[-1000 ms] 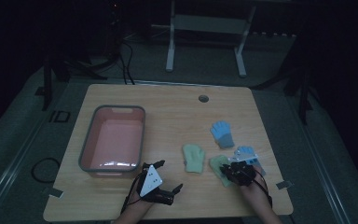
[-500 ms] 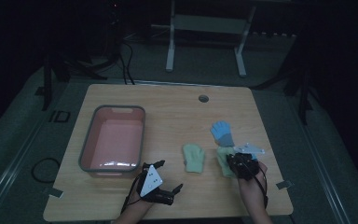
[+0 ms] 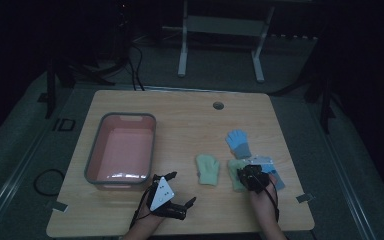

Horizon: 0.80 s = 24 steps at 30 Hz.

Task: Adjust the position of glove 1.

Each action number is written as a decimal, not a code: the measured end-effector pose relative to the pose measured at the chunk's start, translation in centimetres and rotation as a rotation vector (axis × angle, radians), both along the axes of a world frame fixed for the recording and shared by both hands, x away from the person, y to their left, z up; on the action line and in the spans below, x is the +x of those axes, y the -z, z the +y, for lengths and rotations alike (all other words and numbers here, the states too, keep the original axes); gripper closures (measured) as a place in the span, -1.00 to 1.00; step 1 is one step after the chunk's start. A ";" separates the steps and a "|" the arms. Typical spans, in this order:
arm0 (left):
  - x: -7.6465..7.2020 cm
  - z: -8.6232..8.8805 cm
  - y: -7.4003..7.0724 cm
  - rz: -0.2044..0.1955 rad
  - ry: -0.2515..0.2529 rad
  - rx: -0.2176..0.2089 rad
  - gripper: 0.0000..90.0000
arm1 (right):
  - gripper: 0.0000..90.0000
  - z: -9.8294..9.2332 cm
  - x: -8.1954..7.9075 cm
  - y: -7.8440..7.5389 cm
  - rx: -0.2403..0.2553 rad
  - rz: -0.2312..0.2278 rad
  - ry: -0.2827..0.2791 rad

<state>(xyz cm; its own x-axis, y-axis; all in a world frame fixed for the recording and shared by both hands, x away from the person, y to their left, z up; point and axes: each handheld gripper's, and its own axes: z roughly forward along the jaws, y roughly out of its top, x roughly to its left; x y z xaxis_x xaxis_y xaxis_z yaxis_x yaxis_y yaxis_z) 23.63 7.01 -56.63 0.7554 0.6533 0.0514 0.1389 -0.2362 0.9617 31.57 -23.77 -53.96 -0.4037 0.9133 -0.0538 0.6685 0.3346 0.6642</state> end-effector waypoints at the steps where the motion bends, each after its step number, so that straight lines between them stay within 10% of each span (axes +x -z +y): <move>1: 0.0 0.0 0.0 0.000 0.000 0.000 -1.00 | 0.82 -0.1 0.0 0.0 0.004 0.004 -0.002; 17: 0.0 0.0 0.0 0.001 0.003 -0.001 -1.00 | 0.39 -2.3 0.7 -3.1 0.068 0.013 -0.074; 24: 0.0 0.0 0.0 0.002 0.004 -0.002 -0.99 | 0.35 -2.2 0.7 -1.9 0.087 0.037 -0.069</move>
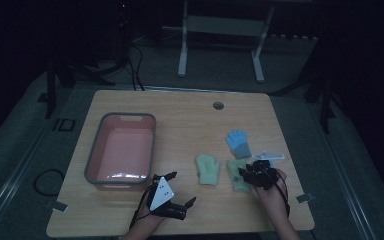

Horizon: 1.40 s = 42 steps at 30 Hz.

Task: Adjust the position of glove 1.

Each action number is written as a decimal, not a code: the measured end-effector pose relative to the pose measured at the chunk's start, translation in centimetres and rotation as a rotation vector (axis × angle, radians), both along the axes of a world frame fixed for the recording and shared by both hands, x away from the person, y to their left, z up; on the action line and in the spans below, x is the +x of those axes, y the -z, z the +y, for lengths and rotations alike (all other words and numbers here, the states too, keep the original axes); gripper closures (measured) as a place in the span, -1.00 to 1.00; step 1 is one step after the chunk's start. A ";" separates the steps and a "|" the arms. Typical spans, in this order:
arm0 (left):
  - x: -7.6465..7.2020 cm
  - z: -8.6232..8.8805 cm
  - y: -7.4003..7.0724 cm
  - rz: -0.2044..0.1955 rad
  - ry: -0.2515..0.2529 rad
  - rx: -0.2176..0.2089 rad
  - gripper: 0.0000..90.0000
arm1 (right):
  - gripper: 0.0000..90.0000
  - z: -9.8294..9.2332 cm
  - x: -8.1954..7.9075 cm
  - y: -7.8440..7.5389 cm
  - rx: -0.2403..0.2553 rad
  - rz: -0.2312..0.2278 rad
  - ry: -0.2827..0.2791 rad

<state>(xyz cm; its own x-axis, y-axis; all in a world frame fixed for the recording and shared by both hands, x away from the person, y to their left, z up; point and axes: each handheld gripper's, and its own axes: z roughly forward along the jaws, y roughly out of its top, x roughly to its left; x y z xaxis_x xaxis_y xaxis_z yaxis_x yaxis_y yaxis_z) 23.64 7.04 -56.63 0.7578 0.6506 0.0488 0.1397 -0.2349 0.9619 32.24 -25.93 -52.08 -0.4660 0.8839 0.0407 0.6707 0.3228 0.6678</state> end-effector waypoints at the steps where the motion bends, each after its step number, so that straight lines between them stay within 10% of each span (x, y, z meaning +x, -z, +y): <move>1: 0.0 0.0 0.0 0.000 0.000 0.000 -1.00 | 0.35 0.1 0.0 0.3 -0.005 0.004 0.001; 13: 0.0 0.1 0.0 -0.002 0.000 -0.008 -0.99 | 0.30 0.1 -0.8 2.6 -0.025 -0.032 0.025; 24: -0.1 0.0 0.0 -0.004 -0.006 -0.001 -1.00 | 0.82 1.0 -1.4 2.5 -0.035 -0.055 0.039; 42: 0.0 -0.1 0.0 -0.002 -0.006 0.005 -1.00 | 0.84 3.4 -2.2 -4.7 0.014 -0.170 0.041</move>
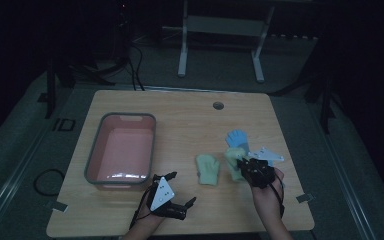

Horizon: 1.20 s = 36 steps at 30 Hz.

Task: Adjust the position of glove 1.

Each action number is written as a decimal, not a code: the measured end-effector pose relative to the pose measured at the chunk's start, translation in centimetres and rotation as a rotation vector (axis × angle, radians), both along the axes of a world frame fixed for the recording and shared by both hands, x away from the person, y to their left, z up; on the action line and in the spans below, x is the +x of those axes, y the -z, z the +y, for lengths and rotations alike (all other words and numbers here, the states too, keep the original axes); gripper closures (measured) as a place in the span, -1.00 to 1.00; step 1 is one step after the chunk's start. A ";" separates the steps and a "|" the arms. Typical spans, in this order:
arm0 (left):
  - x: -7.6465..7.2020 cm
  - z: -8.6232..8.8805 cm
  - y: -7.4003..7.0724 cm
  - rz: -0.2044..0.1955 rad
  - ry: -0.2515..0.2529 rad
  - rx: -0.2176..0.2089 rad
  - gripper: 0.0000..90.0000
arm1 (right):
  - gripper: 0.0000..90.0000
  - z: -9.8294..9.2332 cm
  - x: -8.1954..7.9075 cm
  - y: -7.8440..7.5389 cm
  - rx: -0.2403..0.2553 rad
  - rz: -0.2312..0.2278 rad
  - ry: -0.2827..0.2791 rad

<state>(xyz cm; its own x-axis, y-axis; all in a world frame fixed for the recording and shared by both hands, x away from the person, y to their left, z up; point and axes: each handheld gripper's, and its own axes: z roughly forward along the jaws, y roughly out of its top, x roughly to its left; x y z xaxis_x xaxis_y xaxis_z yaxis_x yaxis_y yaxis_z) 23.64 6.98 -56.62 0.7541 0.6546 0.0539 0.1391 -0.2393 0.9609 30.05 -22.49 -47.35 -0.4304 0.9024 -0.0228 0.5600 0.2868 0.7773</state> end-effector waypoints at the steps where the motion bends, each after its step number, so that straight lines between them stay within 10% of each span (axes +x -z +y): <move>1: 0.0 0.0 0.0 -0.001 -0.001 0.000 -0.99 | 0.84 0.2 0.1 -0.2 0.005 -0.006 -0.001; 15: 0.0 0.0 0.0 -0.001 0.000 -0.002 -0.99 | 0.84 5.5 0.7 -1.0 0.093 0.016 -0.013; 36: 0.0 0.0 0.0 0.002 0.001 0.000 -0.99 | 0.84 8.5 1.1 4.3 0.040 0.068 0.038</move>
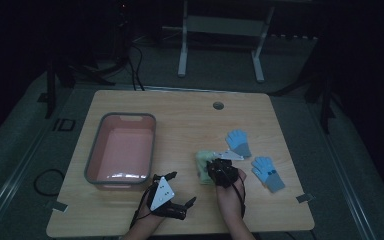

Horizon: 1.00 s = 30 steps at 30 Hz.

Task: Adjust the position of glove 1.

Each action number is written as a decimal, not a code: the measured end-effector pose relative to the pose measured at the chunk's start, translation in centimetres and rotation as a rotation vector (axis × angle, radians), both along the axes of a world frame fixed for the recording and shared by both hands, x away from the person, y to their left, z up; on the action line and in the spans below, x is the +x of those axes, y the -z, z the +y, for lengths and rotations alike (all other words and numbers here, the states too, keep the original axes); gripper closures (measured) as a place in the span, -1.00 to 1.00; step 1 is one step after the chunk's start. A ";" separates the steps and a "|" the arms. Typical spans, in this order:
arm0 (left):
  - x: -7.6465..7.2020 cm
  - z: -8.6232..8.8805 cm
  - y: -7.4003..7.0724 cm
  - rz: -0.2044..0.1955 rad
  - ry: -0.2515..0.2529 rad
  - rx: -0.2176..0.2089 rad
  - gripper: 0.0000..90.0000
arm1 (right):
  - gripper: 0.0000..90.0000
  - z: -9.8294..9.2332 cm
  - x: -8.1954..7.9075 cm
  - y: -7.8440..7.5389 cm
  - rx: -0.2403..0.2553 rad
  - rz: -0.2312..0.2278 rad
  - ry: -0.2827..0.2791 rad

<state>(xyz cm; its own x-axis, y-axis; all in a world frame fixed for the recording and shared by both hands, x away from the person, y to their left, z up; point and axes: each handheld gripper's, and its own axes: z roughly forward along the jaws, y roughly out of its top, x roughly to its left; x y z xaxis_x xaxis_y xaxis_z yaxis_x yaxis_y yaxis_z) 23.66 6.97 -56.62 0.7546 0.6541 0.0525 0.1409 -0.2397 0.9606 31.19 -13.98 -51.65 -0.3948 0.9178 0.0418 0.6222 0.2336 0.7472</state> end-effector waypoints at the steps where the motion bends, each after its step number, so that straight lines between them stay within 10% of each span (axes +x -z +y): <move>1: 0.0 0.0 0.0 0.000 0.000 0.000 -1.00 | 0.83 0.0 0.1 0.2 0.000 0.010 0.002; 15: 0.0 -0.1 0.0 -0.004 -0.013 0.014 -0.99 | 0.72 0.4 0.5 1.9 -0.008 0.032 0.004; 25: 0.1 0.0 0.0 0.015 -0.052 -0.018 -0.99 | 0.12 -1.5 0.2 0.0 0.021 0.026 -0.067; 30: 0.2 -0.4 -0.2 0.011 -0.008 0.015 -0.99 | -0.45 -2.3 0.7 -1.3 0.035 0.036 -0.229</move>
